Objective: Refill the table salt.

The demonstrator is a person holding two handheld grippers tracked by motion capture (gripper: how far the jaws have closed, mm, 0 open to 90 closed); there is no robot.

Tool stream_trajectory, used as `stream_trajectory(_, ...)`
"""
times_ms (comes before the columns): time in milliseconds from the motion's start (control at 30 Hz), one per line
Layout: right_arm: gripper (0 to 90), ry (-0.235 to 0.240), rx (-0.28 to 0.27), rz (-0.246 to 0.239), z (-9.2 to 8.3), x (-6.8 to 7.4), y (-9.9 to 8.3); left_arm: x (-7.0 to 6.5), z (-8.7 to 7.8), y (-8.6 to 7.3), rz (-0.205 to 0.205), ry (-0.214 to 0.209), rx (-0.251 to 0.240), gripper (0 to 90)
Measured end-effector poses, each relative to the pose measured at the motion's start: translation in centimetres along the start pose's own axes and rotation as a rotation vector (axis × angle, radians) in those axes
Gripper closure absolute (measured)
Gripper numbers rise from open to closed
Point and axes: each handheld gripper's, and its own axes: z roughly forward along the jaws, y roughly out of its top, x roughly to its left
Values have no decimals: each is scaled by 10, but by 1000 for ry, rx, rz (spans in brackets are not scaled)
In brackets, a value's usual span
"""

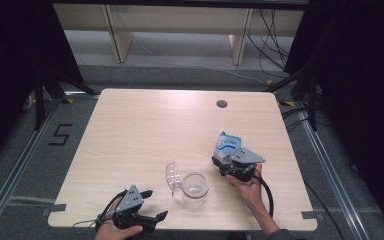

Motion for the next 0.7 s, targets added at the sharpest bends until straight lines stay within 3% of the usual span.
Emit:
stream_trajectory(100,450,-7,-21,-51,-4,0,4,0,-1,0,1,6,13,151)
stream_trajectory(133,450,-7,-19,-36,-5,2,5,-1,0,0,-11,4,7,151)
stream_trajectory(200,450,-30,-31,-81,-9,3,9,-3,1,0,-24,6,2,151)
stream_trajectory(367,450,-30,-30,-121,-20,9,14,-2,0,-1,-17,13,7,151)
stream_trajectory(633,451,-42,-41,-236,-28,16,19,-1,0,-1,-11,22,10,150)
stream_trajectory(667,451,-37,-50,-224,-30,19,19,-2,0,-1,-18,17,3,151)
stream_trajectory(700,451,-41,-49,-257,-30,19,20,-2,0,-1,-18,12,-2,150)
